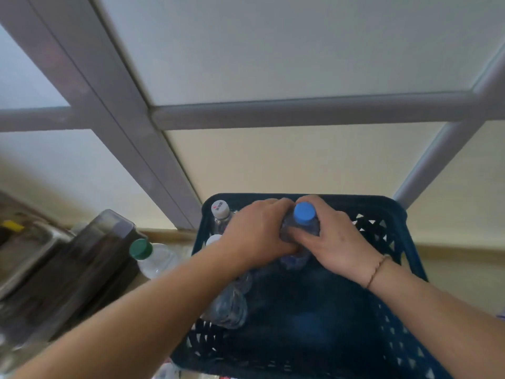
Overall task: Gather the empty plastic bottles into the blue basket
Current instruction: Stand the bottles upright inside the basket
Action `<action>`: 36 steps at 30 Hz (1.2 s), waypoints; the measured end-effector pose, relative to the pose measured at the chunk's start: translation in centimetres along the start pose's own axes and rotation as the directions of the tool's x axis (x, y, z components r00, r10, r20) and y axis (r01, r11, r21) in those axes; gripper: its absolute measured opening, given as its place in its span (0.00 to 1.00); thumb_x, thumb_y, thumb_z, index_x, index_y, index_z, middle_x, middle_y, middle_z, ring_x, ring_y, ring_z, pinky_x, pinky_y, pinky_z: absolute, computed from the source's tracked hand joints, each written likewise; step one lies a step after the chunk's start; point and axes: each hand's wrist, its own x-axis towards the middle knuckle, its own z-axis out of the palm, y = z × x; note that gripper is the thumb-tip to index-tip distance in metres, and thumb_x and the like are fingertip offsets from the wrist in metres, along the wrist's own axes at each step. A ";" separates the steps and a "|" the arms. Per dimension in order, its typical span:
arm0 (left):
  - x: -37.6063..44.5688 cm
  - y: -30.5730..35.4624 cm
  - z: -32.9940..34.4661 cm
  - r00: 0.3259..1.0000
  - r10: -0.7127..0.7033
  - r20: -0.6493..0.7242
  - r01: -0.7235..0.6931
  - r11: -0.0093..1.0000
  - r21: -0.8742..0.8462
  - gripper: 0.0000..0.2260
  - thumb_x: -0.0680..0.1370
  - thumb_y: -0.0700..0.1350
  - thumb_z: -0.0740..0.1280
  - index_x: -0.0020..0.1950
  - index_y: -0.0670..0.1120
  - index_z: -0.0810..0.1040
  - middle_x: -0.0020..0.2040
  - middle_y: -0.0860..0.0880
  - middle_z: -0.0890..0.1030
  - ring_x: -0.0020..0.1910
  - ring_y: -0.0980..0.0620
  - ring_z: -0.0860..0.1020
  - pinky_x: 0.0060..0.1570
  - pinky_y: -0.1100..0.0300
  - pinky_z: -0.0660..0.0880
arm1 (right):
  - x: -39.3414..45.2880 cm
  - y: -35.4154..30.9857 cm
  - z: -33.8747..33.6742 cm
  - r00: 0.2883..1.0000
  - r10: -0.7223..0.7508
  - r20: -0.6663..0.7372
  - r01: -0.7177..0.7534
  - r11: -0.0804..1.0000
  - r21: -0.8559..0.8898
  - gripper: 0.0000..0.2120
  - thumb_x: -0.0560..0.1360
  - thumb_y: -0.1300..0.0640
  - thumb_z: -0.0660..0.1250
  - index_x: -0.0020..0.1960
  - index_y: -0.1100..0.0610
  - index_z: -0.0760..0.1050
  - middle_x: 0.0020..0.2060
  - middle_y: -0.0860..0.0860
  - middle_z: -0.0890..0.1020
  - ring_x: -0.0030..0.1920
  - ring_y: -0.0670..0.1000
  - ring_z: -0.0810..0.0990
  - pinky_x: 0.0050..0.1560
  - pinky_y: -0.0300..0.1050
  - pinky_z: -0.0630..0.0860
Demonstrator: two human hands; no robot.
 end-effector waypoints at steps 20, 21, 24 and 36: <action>-2.1 -6.2 -2.6 0.995 0.098 -0.016 -0.096 0.987 0.128 0.32 0.74 0.65 0.66 0.75 0.58 0.63 0.70 0.56 0.74 0.70 0.51 0.68 0.71 0.49 0.65 | 2.7 0.5 6.8 0.998 0.029 0.060 -0.011 0.963 -0.270 0.38 0.68 0.51 0.77 0.72 0.50 0.62 0.60 0.51 0.73 0.58 0.52 0.76 0.55 0.39 0.73; -2.1 -6.2 -2.6 0.994 0.107 -0.035 -0.102 0.989 0.104 0.28 0.76 0.63 0.66 0.74 0.58 0.66 0.69 0.56 0.75 0.68 0.51 0.70 0.69 0.50 0.66 | 2.7 0.8 6.9 0.996 0.047 0.081 -0.021 0.955 -0.297 0.38 0.67 0.51 0.77 0.72 0.49 0.62 0.59 0.51 0.75 0.57 0.54 0.77 0.55 0.45 0.75; -1.5 -5.7 -2.4 0.995 0.074 -0.067 -0.071 0.996 0.047 0.19 0.78 0.55 0.68 0.68 0.56 0.74 0.63 0.54 0.80 0.60 0.51 0.76 0.63 0.50 0.72 | 3.0 0.8 7.7 0.993 0.093 0.076 -0.072 0.966 -0.249 0.31 0.68 0.51 0.76 0.65 0.47 0.65 0.48 0.50 0.82 0.48 0.53 0.82 0.47 0.47 0.79; -7.8 -8.5 -3.2 0.935 0.156 -0.318 -0.162 0.987 0.006 0.17 0.76 0.58 0.69 0.62 0.54 0.78 0.57 0.57 0.81 0.59 0.55 0.73 0.60 0.55 0.70 | 0.4 2.3 6.1 0.938 0.333 0.090 -0.280 0.887 -0.367 0.29 0.64 0.44 0.78 0.55 0.58 0.71 0.43 0.50 0.80 0.44 0.52 0.82 0.38 0.42 0.76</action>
